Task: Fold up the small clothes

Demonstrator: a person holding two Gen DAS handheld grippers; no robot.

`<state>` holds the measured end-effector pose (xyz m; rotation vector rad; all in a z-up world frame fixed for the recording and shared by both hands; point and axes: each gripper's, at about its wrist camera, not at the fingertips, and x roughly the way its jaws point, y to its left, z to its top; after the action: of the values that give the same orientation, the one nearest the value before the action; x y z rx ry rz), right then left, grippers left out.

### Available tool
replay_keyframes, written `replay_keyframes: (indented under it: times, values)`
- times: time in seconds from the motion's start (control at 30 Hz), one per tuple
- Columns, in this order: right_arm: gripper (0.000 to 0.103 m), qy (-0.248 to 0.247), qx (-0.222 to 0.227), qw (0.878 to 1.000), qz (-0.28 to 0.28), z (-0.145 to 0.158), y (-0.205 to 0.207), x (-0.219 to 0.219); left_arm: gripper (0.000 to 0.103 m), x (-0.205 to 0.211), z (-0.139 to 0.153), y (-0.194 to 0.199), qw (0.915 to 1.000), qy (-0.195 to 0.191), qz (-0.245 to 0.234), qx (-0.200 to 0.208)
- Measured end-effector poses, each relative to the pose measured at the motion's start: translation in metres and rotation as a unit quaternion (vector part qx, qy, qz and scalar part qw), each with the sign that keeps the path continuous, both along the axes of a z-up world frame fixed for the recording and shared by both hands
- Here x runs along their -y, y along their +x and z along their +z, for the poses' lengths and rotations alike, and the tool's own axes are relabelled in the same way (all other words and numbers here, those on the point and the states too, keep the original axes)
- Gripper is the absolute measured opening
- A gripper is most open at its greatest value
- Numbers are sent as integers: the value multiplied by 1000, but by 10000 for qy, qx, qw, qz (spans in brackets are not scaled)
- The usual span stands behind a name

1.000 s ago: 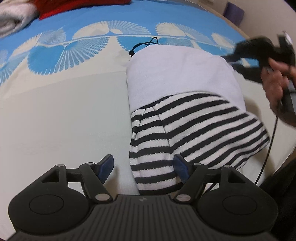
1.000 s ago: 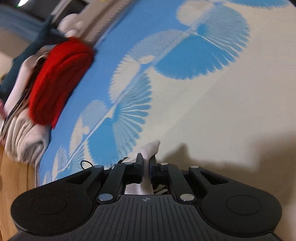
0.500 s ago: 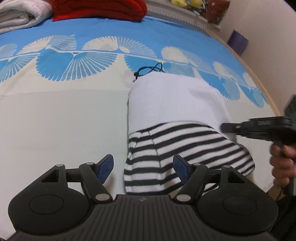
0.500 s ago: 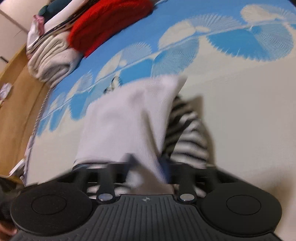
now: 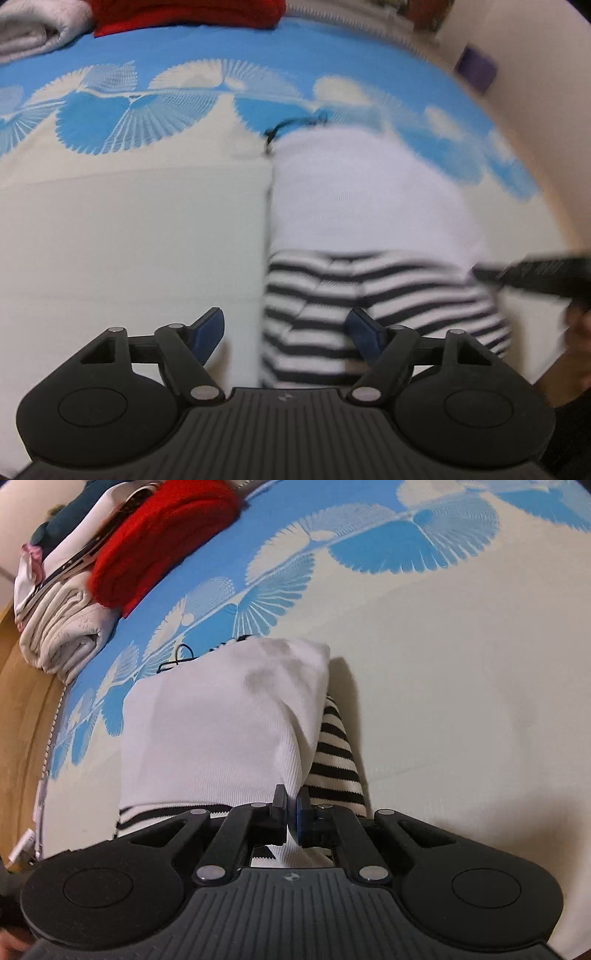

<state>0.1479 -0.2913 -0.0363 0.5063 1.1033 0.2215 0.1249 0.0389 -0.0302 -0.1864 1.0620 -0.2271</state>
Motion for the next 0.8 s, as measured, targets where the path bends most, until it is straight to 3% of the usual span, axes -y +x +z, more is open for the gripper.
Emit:
replay_keyframes:
  times: [0.07,0.13,0.23,0.37,0.43,0.5,0.53,0.63,0.7,0.8]
  values:
    - [1,-218,-52,9997,78,-2,-2,-1,77,4,3,-2,9997,-15,-219,120]
    - [1,-438,-200,9988,95,-10,1,-1,80,18,-18,-2,9963,582,-567,-271]
    - [0,-671,-310,9973,-18,-17,-2,10,80,18,-29,-1,9948,740,-459,-535]
    - [4,27,330,9989,-340,5,-8,28,80,14,-7,0,9978,483,-322,-306]
    - [17,440,603,9968,-287,17,-11,28,80,11,3,1,9990,346,-248,-164]
    - [63,593,634,9962,-5,20,-15,21,80,11,12,3,9994,273,-206,-26]
    - [65,475,524,9972,223,17,-15,15,80,11,18,5,9995,246,-194,14]
    - [48,7,36,9955,943,-1,-17,-3,80,5,34,27,9996,127,-233,1]
    - [5,126,-19,9923,1230,-4,-23,-5,80,0,41,46,9996,93,-258,-12]
    - [4,230,66,9905,1357,2,-31,6,81,-7,46,74,9994,-46,-341,-66]
